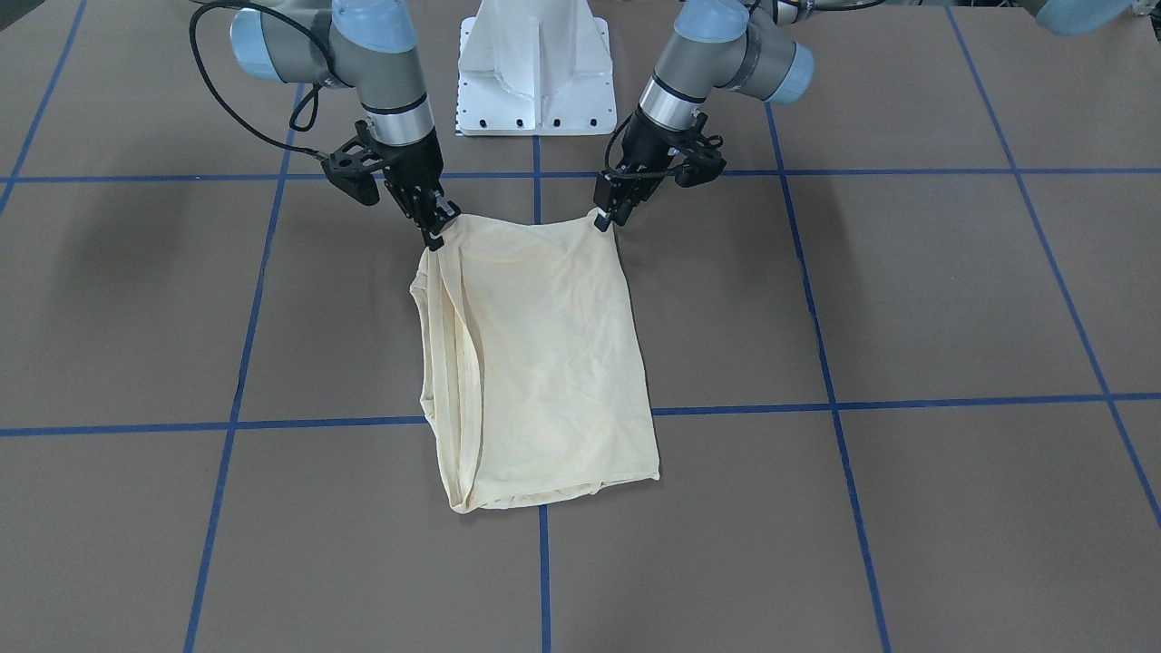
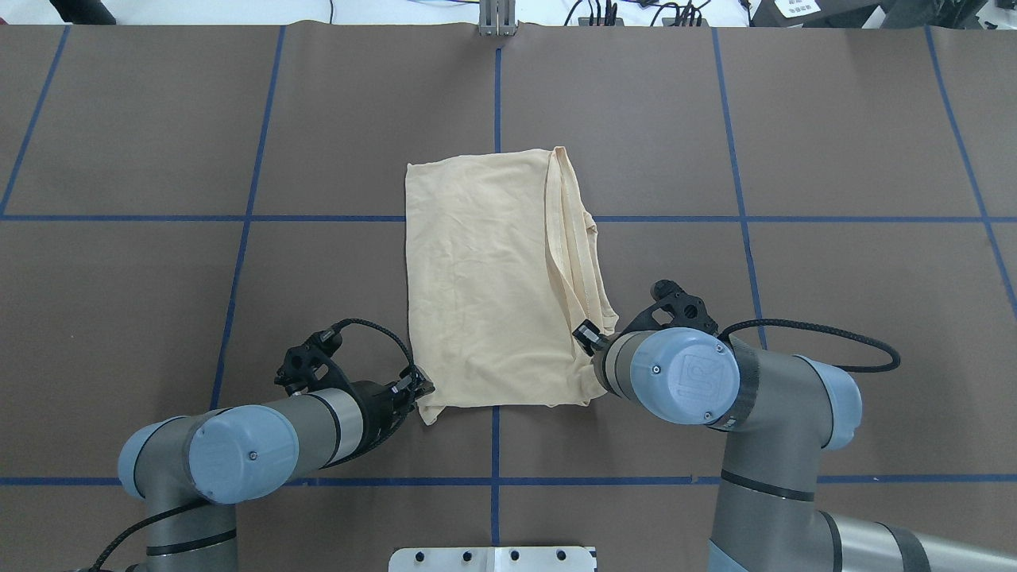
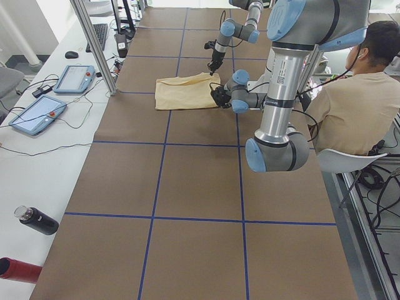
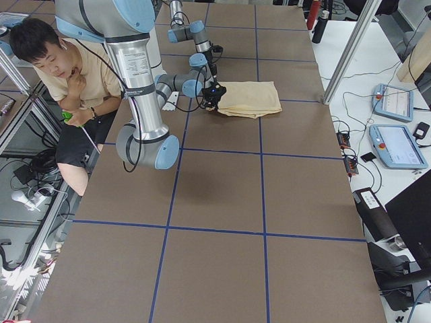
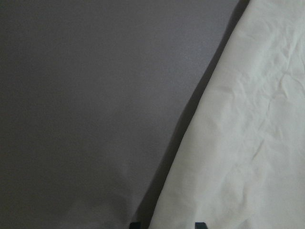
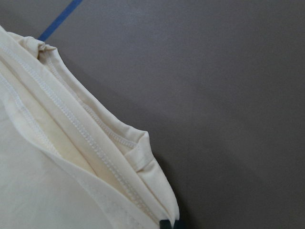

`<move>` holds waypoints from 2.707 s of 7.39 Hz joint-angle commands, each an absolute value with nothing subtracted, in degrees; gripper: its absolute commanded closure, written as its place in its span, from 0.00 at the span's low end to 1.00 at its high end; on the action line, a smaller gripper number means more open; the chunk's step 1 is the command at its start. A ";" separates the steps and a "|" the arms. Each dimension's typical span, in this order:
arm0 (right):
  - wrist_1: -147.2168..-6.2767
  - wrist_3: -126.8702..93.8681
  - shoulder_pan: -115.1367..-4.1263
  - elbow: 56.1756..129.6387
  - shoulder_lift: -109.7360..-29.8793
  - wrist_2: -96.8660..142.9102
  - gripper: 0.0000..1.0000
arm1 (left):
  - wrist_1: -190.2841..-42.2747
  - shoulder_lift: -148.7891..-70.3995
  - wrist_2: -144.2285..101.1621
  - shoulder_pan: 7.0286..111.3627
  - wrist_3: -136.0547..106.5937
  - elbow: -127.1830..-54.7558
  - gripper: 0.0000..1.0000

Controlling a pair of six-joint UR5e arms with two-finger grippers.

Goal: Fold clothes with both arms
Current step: 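Grasp the shirt edge nearest the robot with the left gripper, then fold the near half of the shirt away from the robot with both grippers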

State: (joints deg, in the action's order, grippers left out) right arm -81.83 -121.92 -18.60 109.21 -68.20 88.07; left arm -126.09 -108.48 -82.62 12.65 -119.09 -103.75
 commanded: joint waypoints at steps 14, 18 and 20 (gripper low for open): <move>-81.83 -129.31 -35.82 102.57 -57.47 106.14 1.00 | -107.92 -116.16 -97.01 27.21 -105.24 -112.13 1.00; -81.21 -117.45 -39.55 80.44 -44.22 108.63 1.00 | -120.75 -119.61 -97.12 34.27 -100.12 -93.64 1.00; -75.63 -111.39 -41.20 65.14 -36.88 108.55 0.01 | -127.66 -121.55 -97.03 37.50 -96.97 -84.33 0.35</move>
